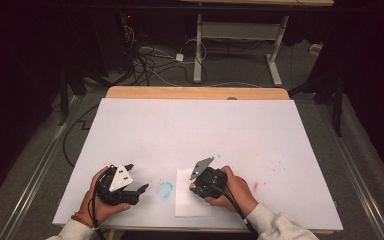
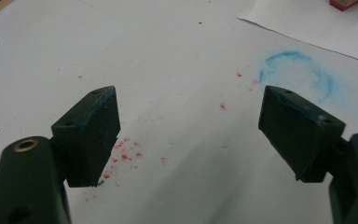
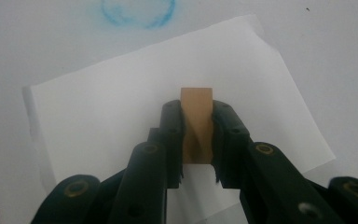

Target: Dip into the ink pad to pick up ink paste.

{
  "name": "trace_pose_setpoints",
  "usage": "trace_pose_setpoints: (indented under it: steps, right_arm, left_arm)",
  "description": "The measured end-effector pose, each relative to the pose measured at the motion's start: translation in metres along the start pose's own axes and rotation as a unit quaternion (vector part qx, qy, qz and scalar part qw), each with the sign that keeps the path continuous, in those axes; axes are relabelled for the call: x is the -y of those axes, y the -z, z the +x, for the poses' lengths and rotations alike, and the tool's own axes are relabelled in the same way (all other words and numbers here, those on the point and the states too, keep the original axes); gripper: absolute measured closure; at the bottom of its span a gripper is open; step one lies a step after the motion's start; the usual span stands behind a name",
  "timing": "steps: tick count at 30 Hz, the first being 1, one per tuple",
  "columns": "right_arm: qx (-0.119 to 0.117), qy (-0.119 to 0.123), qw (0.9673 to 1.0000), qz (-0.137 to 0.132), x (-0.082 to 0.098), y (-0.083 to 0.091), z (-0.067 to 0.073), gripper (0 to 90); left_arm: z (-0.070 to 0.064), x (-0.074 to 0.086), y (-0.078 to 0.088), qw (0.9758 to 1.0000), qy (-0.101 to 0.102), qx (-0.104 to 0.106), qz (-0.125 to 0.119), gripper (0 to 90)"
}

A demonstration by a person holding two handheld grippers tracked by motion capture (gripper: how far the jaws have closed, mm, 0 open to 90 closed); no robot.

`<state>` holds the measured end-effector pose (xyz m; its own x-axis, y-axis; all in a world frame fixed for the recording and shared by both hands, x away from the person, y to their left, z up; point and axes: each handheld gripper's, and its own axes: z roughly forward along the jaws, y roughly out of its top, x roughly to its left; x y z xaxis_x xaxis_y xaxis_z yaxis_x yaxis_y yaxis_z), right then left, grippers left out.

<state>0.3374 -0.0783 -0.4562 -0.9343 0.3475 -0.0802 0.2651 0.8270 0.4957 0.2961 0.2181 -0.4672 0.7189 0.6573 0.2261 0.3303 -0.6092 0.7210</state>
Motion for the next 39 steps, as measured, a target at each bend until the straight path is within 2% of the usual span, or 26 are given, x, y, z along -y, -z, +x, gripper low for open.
trace_pose_setpoints:
  steps: [39]
  right_arm:
    - [0.001,0.004,1.0000,0.001,0.0005,-0.0011,0.0002,75.5]
  left_arm:
    - [-0.0016,-0.0008,-0.0022,1.0000,-0.003,0.005,0.007,20.4]
